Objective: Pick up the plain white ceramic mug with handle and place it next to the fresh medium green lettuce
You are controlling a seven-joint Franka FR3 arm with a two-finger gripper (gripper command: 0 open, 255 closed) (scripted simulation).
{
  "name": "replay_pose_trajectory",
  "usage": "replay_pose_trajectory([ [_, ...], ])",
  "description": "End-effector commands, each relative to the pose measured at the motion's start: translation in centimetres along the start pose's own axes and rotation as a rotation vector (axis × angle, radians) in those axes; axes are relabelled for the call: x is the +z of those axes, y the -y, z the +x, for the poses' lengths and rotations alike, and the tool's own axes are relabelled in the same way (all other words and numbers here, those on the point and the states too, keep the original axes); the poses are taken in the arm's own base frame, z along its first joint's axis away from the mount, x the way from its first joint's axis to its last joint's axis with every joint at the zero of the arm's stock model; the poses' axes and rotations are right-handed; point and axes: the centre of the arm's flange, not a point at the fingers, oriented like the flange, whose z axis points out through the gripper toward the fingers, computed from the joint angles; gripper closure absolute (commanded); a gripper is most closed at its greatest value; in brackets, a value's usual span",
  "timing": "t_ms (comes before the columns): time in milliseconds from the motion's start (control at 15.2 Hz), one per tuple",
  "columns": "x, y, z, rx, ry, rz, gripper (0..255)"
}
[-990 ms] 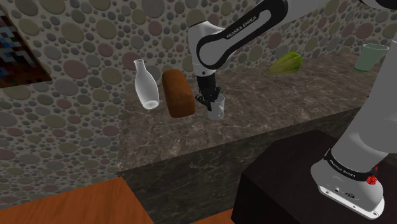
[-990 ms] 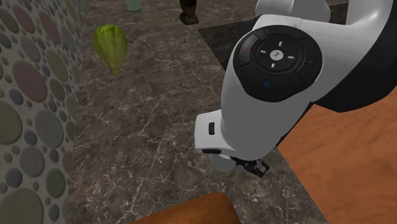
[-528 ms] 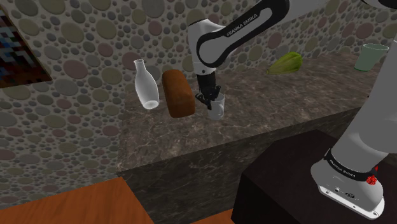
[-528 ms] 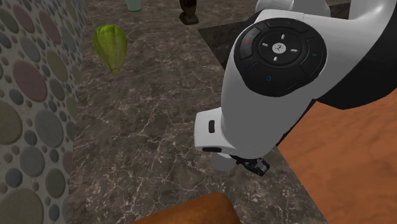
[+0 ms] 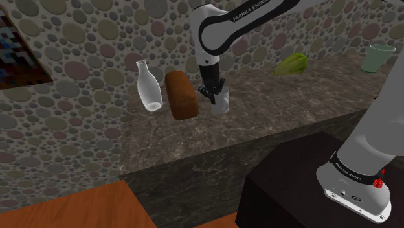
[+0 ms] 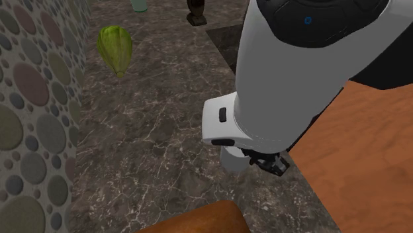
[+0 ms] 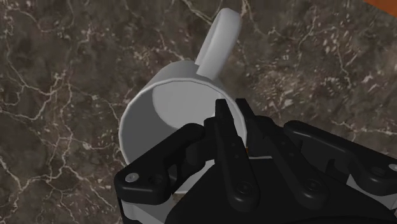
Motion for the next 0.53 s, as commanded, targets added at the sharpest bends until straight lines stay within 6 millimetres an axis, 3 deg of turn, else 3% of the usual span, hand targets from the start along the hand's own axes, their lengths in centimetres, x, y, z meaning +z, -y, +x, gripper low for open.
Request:
replay_pose_trajectory([
  [0, -1.0, -0.1, -0.2, 0.000, 0.000, 0.000, 255],
  [462, -4.6, -0.2, -0.8, 0.000, 0.000, 0.000, 255],
])
